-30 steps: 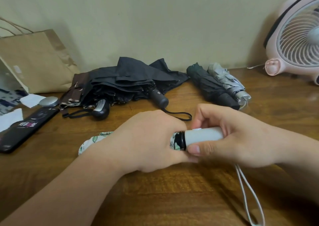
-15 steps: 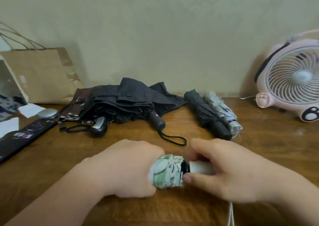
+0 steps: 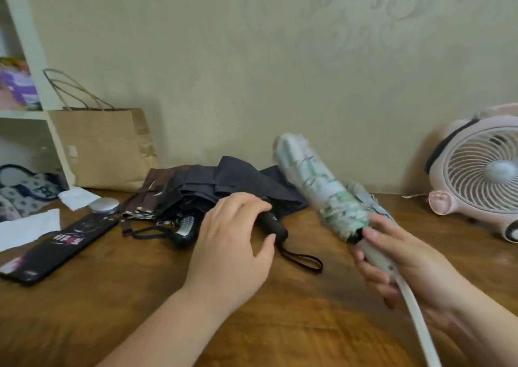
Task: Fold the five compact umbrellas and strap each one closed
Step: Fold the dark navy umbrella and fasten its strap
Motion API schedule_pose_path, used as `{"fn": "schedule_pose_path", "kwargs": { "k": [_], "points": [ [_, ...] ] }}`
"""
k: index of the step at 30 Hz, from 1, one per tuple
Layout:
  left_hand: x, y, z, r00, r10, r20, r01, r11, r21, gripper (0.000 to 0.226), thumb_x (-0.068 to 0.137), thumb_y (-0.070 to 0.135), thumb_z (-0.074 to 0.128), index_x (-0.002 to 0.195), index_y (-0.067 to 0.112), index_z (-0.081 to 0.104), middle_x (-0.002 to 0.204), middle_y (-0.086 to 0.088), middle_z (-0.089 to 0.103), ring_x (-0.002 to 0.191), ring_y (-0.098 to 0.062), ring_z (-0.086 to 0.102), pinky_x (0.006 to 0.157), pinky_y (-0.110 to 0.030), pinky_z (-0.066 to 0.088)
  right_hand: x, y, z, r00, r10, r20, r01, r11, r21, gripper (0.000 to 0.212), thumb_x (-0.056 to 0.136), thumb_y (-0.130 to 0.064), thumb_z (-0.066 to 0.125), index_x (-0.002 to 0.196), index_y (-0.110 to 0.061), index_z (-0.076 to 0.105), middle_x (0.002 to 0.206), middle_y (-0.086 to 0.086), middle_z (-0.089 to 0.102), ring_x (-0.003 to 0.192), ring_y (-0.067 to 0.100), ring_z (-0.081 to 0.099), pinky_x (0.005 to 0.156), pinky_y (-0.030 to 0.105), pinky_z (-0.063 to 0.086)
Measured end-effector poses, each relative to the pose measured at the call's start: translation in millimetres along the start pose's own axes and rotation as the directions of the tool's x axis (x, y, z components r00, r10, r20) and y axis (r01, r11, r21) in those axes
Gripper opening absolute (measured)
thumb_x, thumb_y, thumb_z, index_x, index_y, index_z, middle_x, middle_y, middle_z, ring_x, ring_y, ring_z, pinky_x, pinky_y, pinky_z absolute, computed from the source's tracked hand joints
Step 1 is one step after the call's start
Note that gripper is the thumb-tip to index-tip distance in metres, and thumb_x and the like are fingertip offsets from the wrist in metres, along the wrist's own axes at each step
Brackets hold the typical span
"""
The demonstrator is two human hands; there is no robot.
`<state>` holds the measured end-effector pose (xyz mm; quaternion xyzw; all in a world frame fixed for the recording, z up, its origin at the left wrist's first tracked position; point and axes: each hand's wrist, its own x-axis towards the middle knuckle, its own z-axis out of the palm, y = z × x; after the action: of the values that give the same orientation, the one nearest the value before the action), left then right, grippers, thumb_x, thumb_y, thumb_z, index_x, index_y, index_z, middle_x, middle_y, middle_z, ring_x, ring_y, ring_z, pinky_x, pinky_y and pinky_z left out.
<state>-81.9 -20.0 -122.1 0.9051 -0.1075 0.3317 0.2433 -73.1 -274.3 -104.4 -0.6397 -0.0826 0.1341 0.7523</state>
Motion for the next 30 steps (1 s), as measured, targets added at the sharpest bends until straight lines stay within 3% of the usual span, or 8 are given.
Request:
{"fn": "schedule_pose_path", "kwargs": {
  "k": [2, 6, 10, 13, 17, 22, 27, 30],
  "points": [
    [-0.1, -5.0, 4.5, 0.997, -0.068, 0.02, 0.07, 0.996, -0.061, 0.034, 0.09, 0.034, 0.072, 0.121, 0.036, 0.06, 0.115, 0.026, 0.052, 0.113, 0.005, 0.046, 0.104, -0.022, 0.041, 9.7, -10.6, -1.2, 0.987, -0.089, -0.137, 0.095, 0.995, 0.041, 0.036, 0.097, -0.018, 0.058, 0.132, -0.027, 0.056, 0.08, 0.015, 0.054, 0.05, 0.019, 0.042, 0.041, 0.024, 0.033],
    [0.7, -14.3, 11.6, 0.971, -0.14, 0.192, 0.155, 0.986, -0.066, 0.015, 0.093, 0.037, 0.068, 0.106, 0.041, 0.061, 0.098, 0.023, 0.057, 0.099, 0.003, 0.053, 0.093, -0.024, 0.05, 52.1, 0.4, -0.5, 0.868, -0.24, -0.435, -0.02, 0.858, -0.514, 0.05, 0.101, -0.03, 0.06, 0.146, -0.028, 0.04, 0.093, 0.008, 0.07, 0.074, 0.024, 0.065, 0.071, 0.046, 0.056],
    [3.8, -19.0, 12.8, 0.957, -0.191, 0.219, 0.207, 0.977, -0.056, 0.01, 0.094, 0.036, 0.066, 0.09, 0.043, 0.06, 0.09, 0.021, 0.061, 0.088, 0.002, 0.058, 0.076, -0.017, 0.049, 69.8, 16.3, 12.2, 0.878, -0.294, -0.378, -0.131, 0.611, -0.781, 0.056, 0.103, -0.028, 0.051, 0.152, -0.021, 0.025, 0.092, 0.006, 0.064, 0.074, 0.017, 0.062, 0.064, 0.033, 0.041],
    [4.5, -24.6, 12.8, 0.946, -0.231, 0.229, 0.246, 0.968, -0.041, 0.01, 0.096, 0.035, 0.065, 0.088, 0.041, 0.063, 0.086, 0.02, 0.062, 0.083, 0.001, 0.059, 0.071, -0.015, 0.047, 87.3, 32.2, 15.7, 0.888, -0.352, -0.295, -0.16, 0.365, -0.917, 0.056, 0.104, -0.024, 0.044, 0.153, -0.017, 0.018, 0.095, 0.012, 0.068, 0.082, 0.029, 0.065, 0.069, 0.036, 0.045],
    [4.9, -29.5, 11.0, 0.946, -0.25, 0.208, 0.267, 0.962, -0.059, 0.008, 0.095, 0.033, 0.066, 0.09, 0.039, 0.067, 0.084, 0.02, 0.064, 0.081, 0.001, 0.06, 0.072, -0.019, 0.053, 108.2, 30.2, 18.4, 0.894, -0.273, -0.355, -0.349, 0.073, -0.934, 0.05, 0.098, -0.012, 0.036, 0.145, -0.027, 0.026, 0.124, 0.018, 0.055, 0.112, 0.04, 0.059, 0.08, 0.042, 0.043],
    [5.2, -29.8, 11.2, 0.948, -0.249, 0.197, 0.263, 0.963, -0.05, 0.007, 0.095, 0.035, 0.065, 0.089, 0.038, 0.067, 0.081, 0.02, 0.063, 0.079, 0.0, 0.06, 0.071, -0.022, 0.054, 113.3, 25.5, 21.4, 0.952, -0.24, -0.19, -0.256, -0.287, -0.923, 0.048, 0.092, -0.013, 0.039, 0.138, -0.026, 0.046, 0.123, 0.008, 0.064, 0.109, 0.033, 0.063, 0.076, 0.036, 0.046],
    [7.2, -30.5, 12.9, 0.947, -0.265, 0.18, 0.275, 0.961, -0.034, 0.008, 0.096, 0.036, 0.065, 0.088, 0.038, 0.066, 0.081, 0.019, 0.063, 0.078, -0.001, 0.06, 0.066, -0.017, 0.048, 114.5, 9.3, 42.1, 0.931, -0.308, -0.194, -0.312, -0.401, -0.861, 0.043, 0.093, -0.033, 0.047, 0.135, -0.026, 0.05, 0.128, 0.01, 0.047, 0.121, 0.033, 0.045, 0.089, 0.044, 0.045],
    [6.9, -33.5, 12.8, 0.95, -0.285, 0.131, 0.291, 0.956, -0.028, 0.01, 0.095, 0.035, 0.064, 0.086, 0.036, 0.067, 0.078, 0.018, 0.063, 0.075, -0.002, 0.06, 0.062, -0.017, 0.046, 122.5, 15.2, 69.2, 0.939, -0.343, -0.028, -0.078, -0.135, -0.988, 0.042, 0.097, -0.049, 0.049, 0.124, -0.016, 0.052, 0.121, 0.009, 0.056, 0.116, 0.031, 0.053, 0.089, 0.042, 0.049]
  ]
}}
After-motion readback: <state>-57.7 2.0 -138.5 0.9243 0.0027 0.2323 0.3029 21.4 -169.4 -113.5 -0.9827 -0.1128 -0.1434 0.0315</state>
